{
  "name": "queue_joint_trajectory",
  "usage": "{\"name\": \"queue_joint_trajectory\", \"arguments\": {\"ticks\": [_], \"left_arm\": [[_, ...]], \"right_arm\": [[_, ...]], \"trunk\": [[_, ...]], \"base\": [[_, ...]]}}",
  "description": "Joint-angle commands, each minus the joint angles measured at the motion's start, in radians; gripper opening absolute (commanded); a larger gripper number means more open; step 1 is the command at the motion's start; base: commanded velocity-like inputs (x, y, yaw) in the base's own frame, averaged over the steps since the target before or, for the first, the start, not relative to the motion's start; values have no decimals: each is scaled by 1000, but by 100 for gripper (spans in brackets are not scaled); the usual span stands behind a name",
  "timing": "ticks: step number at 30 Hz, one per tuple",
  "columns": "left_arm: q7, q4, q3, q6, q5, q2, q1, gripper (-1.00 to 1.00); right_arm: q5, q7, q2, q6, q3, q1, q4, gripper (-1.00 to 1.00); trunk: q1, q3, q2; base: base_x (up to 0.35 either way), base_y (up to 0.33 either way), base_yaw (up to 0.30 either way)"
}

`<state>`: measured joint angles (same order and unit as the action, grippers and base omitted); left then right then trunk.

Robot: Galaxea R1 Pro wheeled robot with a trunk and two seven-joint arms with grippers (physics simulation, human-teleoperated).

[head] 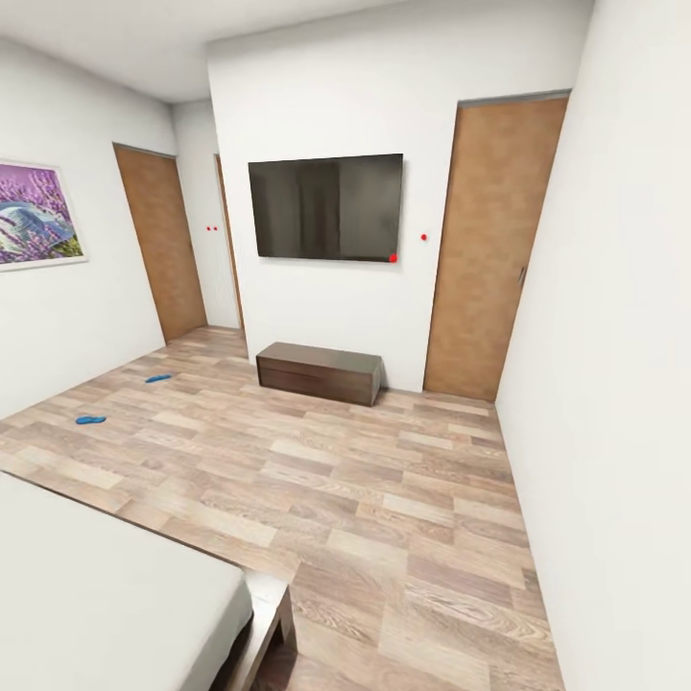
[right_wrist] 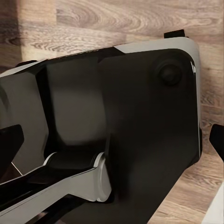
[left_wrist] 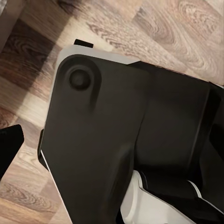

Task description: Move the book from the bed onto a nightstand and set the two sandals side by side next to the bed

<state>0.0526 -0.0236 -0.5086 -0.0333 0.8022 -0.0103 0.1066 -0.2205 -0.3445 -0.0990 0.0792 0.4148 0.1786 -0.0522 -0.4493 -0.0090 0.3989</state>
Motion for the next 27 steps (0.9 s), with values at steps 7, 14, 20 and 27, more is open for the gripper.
{"name": "queue_joint_trajectory", "arguments": {"ticks": [7, 14, 20, 27], "left_arm": [[4, 2, -8, -4, 11, 0, 1, 100], [4, 2, -8, -4, 10, 0, 1, 100], [4, 2, -8, -4, 10, 0, 1, 100], [4, 2, -9, -4, 10, 0, 1, 100]], "right_arm": [[-8, -2, -1, 2, 9, 1, -1, 100], [-8, -2, -1, 2, 9, 1, -1, 100], [-8, -2, -1, 2, 9, 1, -1, 100], [-8, -2, -1, 2, 9, 1, -1, 100]], "trunk": [[-1, -1, 1], [-1, -1, 1], [-1, -1, 1], [-1, -1, 1]], "base": [[171, 0, 0], [171, 0, 0], [171, -15, 0], [173, -74, 0]]}}
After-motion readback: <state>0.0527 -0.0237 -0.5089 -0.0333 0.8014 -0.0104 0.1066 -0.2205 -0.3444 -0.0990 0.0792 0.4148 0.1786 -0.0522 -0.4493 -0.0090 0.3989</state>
